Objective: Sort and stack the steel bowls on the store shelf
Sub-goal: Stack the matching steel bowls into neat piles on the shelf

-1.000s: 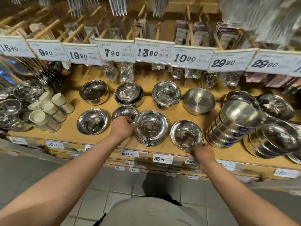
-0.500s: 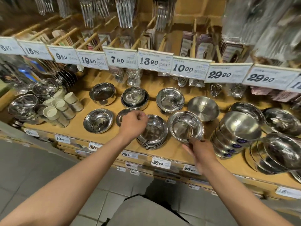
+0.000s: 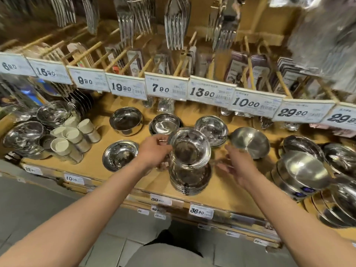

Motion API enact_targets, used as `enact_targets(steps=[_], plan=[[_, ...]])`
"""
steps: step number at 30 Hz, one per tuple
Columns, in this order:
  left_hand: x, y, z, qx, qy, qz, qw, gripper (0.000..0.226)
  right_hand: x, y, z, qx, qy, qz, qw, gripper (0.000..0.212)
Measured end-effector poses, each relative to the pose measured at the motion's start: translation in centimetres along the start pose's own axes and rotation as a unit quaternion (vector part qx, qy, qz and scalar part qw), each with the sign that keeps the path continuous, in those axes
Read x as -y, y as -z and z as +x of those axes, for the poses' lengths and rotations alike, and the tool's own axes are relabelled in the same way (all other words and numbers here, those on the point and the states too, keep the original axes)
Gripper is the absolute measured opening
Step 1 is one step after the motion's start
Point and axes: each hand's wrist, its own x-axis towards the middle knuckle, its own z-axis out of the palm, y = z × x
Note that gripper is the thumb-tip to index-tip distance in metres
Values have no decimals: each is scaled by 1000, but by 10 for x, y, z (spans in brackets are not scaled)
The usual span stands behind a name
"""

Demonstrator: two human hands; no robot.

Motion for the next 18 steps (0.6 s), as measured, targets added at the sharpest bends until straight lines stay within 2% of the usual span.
enact_targets(steps=[3, 6, 10, 13, 16, 18], plan=[[1, 23, 12, 16, 8, 7, 1000, 19, 7, -5, 41, -67, 13, -74, 995, 25], [3, 38, 22, 41, 26, -34, 998, 23, 10, -12, 77, -92, 9, -103, 990, 24], [7, 56, 35, 56, 40, -45, 997, 29, 5, -21, 112, -134, -9, -171, 976, 34], [8, 66, 45, 53, 46, -37, 997, 31, -1, -29, 123, -182, -5, -205, 961, 29], [10, 70, 53, 65, 59, -56, 995, 37, -2, -29, 128, -160, -4, -264, 951, 20], [10, 70, 56, 71, 63, -54, 994, 38, 0, -26, 130, -165, -12, -306, 938, 25]])
